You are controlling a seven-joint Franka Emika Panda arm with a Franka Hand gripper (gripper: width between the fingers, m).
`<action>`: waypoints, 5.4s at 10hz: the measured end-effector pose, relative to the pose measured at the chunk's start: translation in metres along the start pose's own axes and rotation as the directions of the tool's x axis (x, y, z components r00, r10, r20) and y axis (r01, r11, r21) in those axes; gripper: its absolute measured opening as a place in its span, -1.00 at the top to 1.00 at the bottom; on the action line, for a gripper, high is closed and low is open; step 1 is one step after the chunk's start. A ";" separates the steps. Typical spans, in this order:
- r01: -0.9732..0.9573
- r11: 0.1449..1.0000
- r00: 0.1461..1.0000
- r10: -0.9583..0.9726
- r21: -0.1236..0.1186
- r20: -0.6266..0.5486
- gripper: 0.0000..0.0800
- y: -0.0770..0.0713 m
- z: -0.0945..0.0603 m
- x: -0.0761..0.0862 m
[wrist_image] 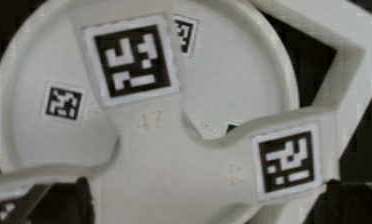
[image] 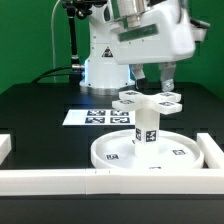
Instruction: Assemble round table
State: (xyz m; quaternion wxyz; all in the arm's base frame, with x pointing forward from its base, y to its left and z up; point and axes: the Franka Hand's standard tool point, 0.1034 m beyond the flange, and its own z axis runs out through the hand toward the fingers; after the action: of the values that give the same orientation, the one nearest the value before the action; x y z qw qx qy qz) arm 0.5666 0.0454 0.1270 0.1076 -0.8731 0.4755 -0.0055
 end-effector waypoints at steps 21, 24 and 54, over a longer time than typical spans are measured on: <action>0.906 -0.422 -0.411 -0.899 -0.045 0.152 -0.62 0.007 0.003 0.003; 0.785 -0.620 -0.608 -0.772 -0.008 0.186 -0.62 0.011 0.005 0.005; 0.821 0.554 0.563 -0.826 -0.140 0.033 -0.11 0.018 0.022 0.004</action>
Offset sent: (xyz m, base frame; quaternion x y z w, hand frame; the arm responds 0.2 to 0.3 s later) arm 0.0000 0.0000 0.0000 0.0000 0.0000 -0.1296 0.9916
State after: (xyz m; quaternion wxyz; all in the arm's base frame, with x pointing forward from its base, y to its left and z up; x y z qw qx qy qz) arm 0.5561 0.0366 0.1015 0.0226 -0.9989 0.0136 -0.0377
